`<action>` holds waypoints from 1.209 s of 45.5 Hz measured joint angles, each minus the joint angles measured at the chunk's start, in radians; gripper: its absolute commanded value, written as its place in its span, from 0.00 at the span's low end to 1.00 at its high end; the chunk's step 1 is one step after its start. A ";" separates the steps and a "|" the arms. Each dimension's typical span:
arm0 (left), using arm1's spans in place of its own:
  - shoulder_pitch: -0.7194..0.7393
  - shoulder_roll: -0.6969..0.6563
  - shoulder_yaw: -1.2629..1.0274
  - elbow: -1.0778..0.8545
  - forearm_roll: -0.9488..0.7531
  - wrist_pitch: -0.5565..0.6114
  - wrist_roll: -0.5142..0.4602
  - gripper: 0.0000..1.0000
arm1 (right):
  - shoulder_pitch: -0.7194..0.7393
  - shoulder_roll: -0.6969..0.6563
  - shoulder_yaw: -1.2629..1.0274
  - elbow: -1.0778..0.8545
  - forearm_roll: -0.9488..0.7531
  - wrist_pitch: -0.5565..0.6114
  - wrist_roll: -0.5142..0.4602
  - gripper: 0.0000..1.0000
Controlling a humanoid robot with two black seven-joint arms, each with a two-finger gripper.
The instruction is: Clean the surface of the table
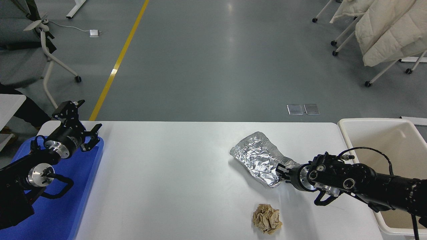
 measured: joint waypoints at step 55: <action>0.000 0.000 0.000 0.000 0.000 0.000 0.000 1.00 | 0.432 -0.756 0.001 0.497 -0.010 0.357 -0.030 0.00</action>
